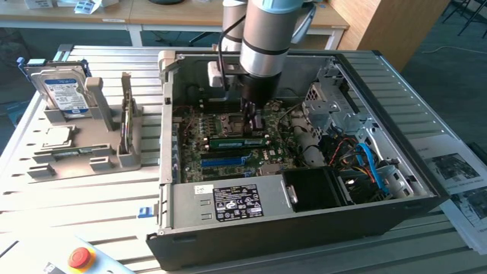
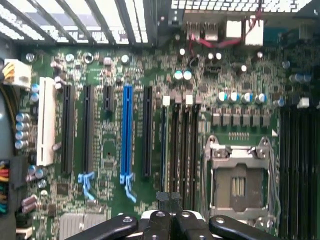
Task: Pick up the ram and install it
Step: 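Press down the ram until it locks into place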
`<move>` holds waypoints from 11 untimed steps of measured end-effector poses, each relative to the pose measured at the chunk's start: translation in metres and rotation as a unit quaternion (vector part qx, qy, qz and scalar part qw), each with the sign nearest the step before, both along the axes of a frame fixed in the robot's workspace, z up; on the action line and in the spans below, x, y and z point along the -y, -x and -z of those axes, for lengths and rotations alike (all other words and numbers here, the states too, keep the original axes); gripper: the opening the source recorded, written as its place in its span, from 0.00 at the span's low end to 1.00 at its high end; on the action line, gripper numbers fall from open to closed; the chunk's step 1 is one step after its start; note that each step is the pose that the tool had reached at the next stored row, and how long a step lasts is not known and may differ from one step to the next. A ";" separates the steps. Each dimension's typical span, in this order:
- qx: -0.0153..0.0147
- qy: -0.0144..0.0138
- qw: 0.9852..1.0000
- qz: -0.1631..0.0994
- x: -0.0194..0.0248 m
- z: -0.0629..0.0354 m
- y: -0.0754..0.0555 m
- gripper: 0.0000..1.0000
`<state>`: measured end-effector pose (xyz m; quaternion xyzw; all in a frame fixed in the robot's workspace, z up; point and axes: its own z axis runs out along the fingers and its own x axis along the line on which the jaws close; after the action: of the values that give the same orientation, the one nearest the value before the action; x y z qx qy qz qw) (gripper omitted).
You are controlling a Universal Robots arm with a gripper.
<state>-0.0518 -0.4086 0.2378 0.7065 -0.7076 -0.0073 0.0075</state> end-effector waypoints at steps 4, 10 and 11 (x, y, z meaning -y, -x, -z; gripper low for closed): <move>0.001 0.000 1.000 0.000 -0.0001 0.0000 0.010 0.11; 0.002 0.000 1.000 0.000 -0.0002 0.0000 0.021 0.11; 0.002 0.000 1.000 0.000 -0.0002 0.0000 0.021 0.11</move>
<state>-0.0724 -0.4084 0.2378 0.7066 -0.7076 -0.0057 0.0058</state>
